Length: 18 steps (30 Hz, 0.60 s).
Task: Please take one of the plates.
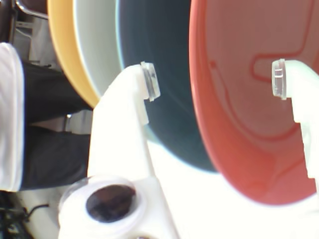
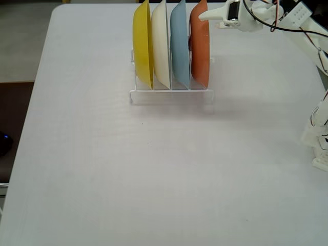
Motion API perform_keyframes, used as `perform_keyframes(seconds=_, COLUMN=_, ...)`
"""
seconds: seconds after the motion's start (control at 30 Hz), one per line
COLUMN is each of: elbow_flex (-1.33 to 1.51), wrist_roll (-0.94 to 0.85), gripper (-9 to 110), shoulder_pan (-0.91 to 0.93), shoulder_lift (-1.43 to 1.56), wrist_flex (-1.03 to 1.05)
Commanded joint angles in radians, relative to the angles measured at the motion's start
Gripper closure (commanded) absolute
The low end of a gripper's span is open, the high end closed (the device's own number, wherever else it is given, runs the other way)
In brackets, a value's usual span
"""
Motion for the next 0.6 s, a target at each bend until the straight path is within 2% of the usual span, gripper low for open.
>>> perform_keyframes(seconds=0.0, elbow_flex=-0.098, wrist_roll=-0.005, gripper=72, shoulder_pan=0.009, shoulder_lift=-0.012, wrist_flex=0.002)
perform_keyframes(seconds=0.23, elbow_flex=-0.186, wrist_roll=-0.012, gripper=78, shoulder_pan=0.003, shoulder_lift=-0.078, wrist_flex=0.021)
perform_keyframes(seconds=0.57, elbow_flex=-0.224, wrist_roll=-0.025, gripper=99, shoulder_pan=-0.017, shoulder_lift=-0.094, wrist_flex=0.023)
